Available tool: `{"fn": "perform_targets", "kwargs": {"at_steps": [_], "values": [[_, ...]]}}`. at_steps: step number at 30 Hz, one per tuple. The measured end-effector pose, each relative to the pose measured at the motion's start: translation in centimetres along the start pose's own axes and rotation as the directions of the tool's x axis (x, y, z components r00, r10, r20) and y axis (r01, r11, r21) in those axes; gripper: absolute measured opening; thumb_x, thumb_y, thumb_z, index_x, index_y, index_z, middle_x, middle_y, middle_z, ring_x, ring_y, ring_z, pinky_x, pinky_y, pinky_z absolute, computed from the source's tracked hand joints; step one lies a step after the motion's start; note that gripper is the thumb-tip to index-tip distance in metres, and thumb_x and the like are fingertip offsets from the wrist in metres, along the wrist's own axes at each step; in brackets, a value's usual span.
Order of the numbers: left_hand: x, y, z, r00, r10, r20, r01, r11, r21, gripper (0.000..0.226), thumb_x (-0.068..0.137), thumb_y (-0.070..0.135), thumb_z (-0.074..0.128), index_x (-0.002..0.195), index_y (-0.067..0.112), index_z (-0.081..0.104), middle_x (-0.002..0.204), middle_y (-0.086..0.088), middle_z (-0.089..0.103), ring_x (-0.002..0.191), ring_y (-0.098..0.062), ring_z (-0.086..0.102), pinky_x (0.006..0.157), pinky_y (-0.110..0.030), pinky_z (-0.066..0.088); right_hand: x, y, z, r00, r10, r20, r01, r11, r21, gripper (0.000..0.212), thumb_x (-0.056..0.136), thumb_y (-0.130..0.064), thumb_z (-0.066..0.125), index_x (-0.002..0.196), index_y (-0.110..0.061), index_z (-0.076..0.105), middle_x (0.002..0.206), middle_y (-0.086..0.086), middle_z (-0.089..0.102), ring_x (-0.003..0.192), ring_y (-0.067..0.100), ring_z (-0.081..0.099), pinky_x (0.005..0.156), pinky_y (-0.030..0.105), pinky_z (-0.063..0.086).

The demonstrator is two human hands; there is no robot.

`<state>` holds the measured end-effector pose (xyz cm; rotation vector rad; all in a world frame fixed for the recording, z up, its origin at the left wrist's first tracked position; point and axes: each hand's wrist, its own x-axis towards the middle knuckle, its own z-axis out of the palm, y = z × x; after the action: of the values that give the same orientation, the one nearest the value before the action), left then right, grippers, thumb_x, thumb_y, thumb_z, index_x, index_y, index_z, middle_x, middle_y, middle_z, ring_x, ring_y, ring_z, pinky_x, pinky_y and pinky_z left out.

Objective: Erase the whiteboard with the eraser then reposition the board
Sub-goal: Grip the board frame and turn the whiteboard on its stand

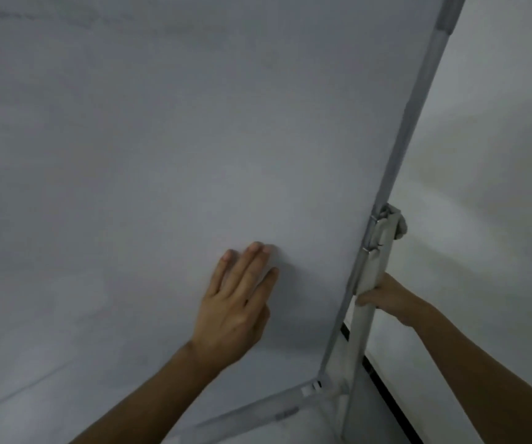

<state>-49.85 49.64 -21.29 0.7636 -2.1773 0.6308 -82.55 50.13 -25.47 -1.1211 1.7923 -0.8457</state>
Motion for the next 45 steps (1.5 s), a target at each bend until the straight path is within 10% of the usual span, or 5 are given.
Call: {"fn": "perform_targets", "kwargs": {"at_steps": [14, 18, 22, 40, 45], "values": [[-10.2, -10.6, -9.5, 0.847, -0.512, -0.140, 0.531, 0.808, 0.255, 0.035, 0.080, 0.010, 0.065, 0.115, 0.004, 0.066, 0.140, -0.022, 0.046, 0.133, -0.040, 0.036, 0.101, -0.052, 0.042, -0.6, -10.2, 21.5, 0.769, -0.145, 0.623, 0.186, 0.983, -0.001, 0.044, 0.063, 0.004, 0.084, 0.099, -0.014, 0.066, 0.097, 0.004, 0.072, 0.094, 0.019, 0.069, 0.083, 0.029, 0.056], [-13.0, -14.3, -14.2, 0.696, -0.706, -0.131, 0.717, 0.675, 0.174, 0.054, 0.087, 0.024, 0.059, 0.137, 0.009, 0.047, 0.154, -0.017, 0.027, 0.137, -0.035, 0.031, 0.098, -0.048, 0.048, -1.4, -13.6, 29.4, 0.652, -0.166, 0.740, 0.209, 0.977, 0.035, 0.053, 0.045, -0.006, 0.092, 0.092, -0.010, 0.068, 0.080, 0.001, 0.073, 0.078, 0.016, 0.071, 0.072, 0.029, 0.058], [-14.1, -18.6, -18.8, 0.314, -0.929, -0.196, 0.933, 0.340, -0.120, 0.066, 0.097, 0.039, 0.045, 0.152, 0.021, 0.014, 0.161, -0.002, -0.002, 0.148, -0.021, 0.006, 0.117, -0.037, 0.022, -2.0, -16.6, 37.7, 0.555, -0.129, 0.822, 0.319, 0.945, -0.067, 0.081, 0.033, -0.025, 0.099, 0.107, -0.010, 0.069, 0.100, 0.006, 0.074, 0.097, 0.022, 0.070, 0.086, 0.041, 0.057], [-25.9, -41.0, -37.6, -0.196, -0.973, -0.121, 0.907, -0.132, -0.400, 0.099, 0.081, 0.072, 0.044, 0.153, 0.021, -0.001, 0.162, -0.003, -0.005, 0.148, -0.025, 0.003, 0.118, -0.047, 0.011, -9.2, -30.6, 72.0, 0.194, -0.107, 0.975, 0.643, 0.765, -0.044, 0.109, 0.011, -0.055, 0.092, 0.108, -0.016, 0.061, 0.103, 0.001, 0.070, 0.096, 0.018, 0.066, 0.085, 0.037, 0.056], [-29.1, -46.4, -40.0, -0.237, -0.947, -0.218, 0.890, -0.121, -0.440, 0.117, 0.061, 0.081, 0.049, 0.153, 0.027, 0.000, 0.161, -0.001, 0.001, 0.147, -0.029, 0.012, 0.117, -0.051, 0.021, -12.1, -34.7, 79.4, 0.081, -0.100, 0.992, 0.663, 0.748, 0.021, 0.069, 0.041, -0.041, 0.095, 0.096, -0.031, 0.054, 0.097, -0.010, 0.066, 0.093, 0.009, 0.060, 0.084, 0.028, 0.048]]}}
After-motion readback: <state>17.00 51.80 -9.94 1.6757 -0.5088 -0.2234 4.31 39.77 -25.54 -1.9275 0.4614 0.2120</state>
